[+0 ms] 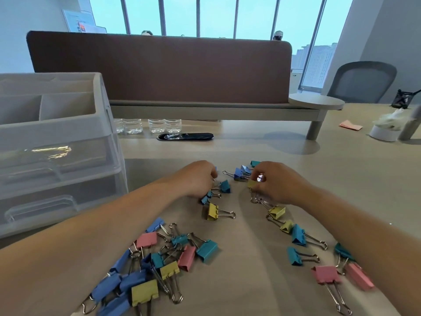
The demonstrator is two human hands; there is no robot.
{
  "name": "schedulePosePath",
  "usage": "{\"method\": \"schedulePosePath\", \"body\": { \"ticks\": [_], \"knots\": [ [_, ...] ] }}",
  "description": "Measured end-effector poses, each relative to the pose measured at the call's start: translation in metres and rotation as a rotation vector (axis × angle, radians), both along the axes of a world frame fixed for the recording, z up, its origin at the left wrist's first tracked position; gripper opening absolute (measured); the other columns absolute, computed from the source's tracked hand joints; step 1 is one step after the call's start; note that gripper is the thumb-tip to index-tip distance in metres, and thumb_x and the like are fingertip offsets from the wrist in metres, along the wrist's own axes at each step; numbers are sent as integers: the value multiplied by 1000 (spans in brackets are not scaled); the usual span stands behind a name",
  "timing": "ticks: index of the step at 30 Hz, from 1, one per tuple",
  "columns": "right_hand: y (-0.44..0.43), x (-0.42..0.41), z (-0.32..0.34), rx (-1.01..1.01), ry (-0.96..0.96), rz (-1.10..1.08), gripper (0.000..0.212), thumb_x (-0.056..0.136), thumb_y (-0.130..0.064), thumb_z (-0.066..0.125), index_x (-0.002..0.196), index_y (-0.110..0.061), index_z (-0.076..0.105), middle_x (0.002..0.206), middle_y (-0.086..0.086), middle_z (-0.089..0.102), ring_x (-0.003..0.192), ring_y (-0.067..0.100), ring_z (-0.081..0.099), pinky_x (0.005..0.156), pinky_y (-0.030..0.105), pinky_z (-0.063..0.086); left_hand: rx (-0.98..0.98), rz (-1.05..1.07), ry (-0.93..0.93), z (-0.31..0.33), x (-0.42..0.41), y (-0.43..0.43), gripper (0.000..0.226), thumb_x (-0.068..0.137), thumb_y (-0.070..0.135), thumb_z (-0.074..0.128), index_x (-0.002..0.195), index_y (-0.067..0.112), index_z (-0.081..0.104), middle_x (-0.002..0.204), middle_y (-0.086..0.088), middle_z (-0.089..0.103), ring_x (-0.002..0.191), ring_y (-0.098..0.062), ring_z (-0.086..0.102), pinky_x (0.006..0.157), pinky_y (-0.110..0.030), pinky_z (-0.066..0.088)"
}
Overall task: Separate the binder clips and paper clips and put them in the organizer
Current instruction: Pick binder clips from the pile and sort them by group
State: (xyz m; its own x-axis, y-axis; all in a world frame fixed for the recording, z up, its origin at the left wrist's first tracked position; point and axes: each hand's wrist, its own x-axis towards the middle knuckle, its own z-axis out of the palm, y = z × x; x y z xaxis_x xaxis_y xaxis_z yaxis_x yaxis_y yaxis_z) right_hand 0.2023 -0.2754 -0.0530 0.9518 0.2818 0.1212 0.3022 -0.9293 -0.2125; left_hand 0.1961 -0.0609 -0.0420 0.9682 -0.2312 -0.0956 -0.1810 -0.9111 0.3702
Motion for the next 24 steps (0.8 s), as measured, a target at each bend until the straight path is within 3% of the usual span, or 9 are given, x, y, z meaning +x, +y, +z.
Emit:
{"method": "schedulePosePath", "body": {
  "ticks": [2,4,6,9,11,15,18,21,24],
  "knots": [
    [-4,-1,2,63,-29,-21,16,88,-32,69,101,-21,68,103,-5,61,92,13,56,79,29,49,20,-8,29,7,-5,1,39,97,27,57,134,13,53,109,-5,62,90,-19,60,73,-24,43],
    [-10,-4,5,82,-68,-41,16,91,-30,66,102,-19,68,108,-3,61,95,13,55,79,26,47,79,-44,105,14,-14,3,59,89,47,64,136,14,47,102,-2,61,82,-15,60,74,-28,46],
    [-16,-7,5,88,-92,-62,17,92,-32,64,102,-19,67,109,-3,61,97,13,55,74,21,42,36,-62,242,17,-22,4,70,83,45,71,140,17,40,90,3,60,65,-14,66,70,-29,52],
    [-23,-12,3,108,-87,-82,19,93,-38,63,102,-22,66,108,-4,61,94,12,56,64,16,37,-52,-59,288,12,-27,0,65,85,25,75,139,18,41,98,-6,67,55,-14,67,63,-28,57],
    [-25,-20,5,119,-87,-88,20,93,-42,62,100,-23,65,103,-6,59,89,10,55,62,13,35,-96,-44,250,5,-27,-5,54,88,19,72,134,18,45,102,-11,68,57,-16,68,64,-28,58],
    [-29,-37,11,129,-90,-74,17,93,-40,60,92,-23,61,96,-4,60,83,11,57,73,22,47,-257,40,190,-4,-24,-18,40,93,9,63,130,15,49,99,-13,66,65,-22,69,74,-39,61],
    [-37,-48,17,56,57,-82,22,88,-44,67,94,-24,62,95,-5,63,83,10,58,75,25,51,-389,62,125,1,-25,-25,35,92,4,62,123,18,54,105,-9,61,76,-19,71,77,-36,60],
    [-45,-63,27,34,273,-5,45,78,-45,77,114,-20,63,107,-7,61,85,9,56,68,18,42,-370,9,57,9,-31,-35,29,91,10,64,117,21,58,113,-5,58,88,-20,69,85,-38,57],
    [-48,-76,34,-20,437,47,65,76,-37,81,132,-20,53,119,-5,54,71,5,52,63,19,41,-226,-75,-27,14,-43,-48,27,92,19,62,119,22,61,114,0,59,91,-15,64,85,-35,55]
  ]
}}
